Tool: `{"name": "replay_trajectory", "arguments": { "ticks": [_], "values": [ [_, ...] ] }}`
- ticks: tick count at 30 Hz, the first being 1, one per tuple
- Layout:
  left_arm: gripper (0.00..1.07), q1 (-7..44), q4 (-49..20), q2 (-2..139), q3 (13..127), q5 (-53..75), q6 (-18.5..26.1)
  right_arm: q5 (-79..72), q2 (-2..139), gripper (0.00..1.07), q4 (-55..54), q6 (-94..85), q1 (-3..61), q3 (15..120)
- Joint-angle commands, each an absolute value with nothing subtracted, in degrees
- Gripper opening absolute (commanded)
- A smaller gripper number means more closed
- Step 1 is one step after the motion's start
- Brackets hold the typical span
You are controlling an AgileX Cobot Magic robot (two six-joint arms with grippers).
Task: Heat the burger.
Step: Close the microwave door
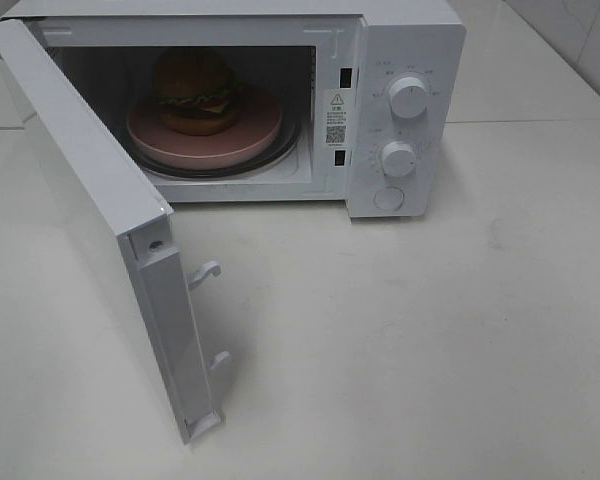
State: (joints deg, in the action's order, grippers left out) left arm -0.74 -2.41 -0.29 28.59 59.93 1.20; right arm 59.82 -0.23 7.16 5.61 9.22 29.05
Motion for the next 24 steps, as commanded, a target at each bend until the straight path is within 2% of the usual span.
{"name": "replay_trajectory", "arguments": {
  "ticks": [1,24],
  "values": [
    [1.05,-0.5,-2.3,-1.4,28.5,59.6,1.1,59.4,-1.8,0.76,7.2,5.3,8.8,28.9],
    [1.05,-0.5,-2.3,-1.4,28.5,59.6,1.1,59.4,-1.8,0.76,7.2,5.4,8.8,28.9]
  ]
}}
